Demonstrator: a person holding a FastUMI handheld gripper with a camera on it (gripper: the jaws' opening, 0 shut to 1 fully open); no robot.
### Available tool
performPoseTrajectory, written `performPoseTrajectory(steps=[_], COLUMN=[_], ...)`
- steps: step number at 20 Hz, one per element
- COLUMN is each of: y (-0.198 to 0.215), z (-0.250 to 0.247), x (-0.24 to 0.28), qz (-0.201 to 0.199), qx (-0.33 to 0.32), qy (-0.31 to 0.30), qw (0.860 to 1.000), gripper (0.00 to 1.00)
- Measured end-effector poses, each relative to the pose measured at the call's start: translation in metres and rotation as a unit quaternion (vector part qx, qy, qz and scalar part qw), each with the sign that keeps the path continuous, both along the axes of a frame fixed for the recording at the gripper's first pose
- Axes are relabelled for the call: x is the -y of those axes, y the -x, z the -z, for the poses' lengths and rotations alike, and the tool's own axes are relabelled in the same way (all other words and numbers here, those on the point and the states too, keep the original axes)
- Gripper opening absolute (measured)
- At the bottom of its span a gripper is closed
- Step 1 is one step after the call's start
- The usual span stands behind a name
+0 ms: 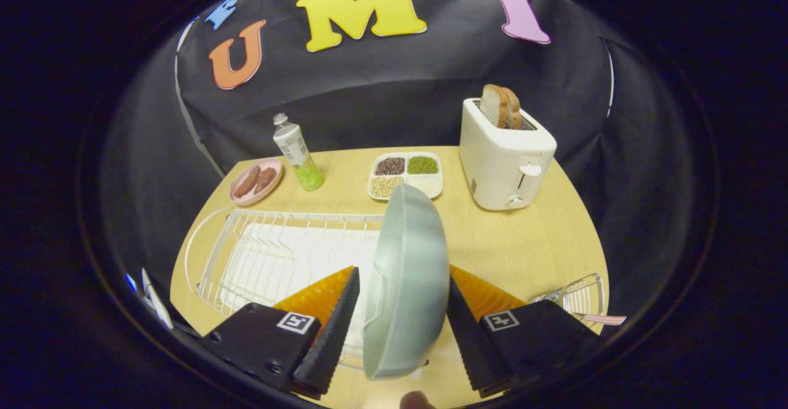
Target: Take the plate from the dish rack, then take the spoon from the basket and place it into the plate.
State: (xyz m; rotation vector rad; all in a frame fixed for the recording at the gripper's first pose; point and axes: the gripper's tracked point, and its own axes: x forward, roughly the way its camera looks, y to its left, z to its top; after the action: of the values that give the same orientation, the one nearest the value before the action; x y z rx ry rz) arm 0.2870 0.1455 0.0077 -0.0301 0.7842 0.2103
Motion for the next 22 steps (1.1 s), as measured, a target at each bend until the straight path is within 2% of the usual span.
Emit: performPoseTrajectory(steps=[5, 7, 11, 16, 20, 22], y=[0.005, 0.005, 0.010, 0.013, 0.021, 0.043], z=[0.010, 0.010, 0.002, -0.025, -0.060, -0.065], x=[0.016, 0.020, 0.021, 0.027, 0.023, 0.012], qz=[0.068, 0.093, 0.123, 0.164, 0.159, 0.138], qx=[-0.028, -0.033, -0.042, 0.014, 0.068, 0.069], qy=[0.039, 0.044, 0.048, 0.091, 0.100, 0.062], qw=[0.997, 0.994, 0.990, 0.982, 0.980, 0.986], gripper=[0.49, 0.41, 0.36, 0.35, 0.34, 0.34])
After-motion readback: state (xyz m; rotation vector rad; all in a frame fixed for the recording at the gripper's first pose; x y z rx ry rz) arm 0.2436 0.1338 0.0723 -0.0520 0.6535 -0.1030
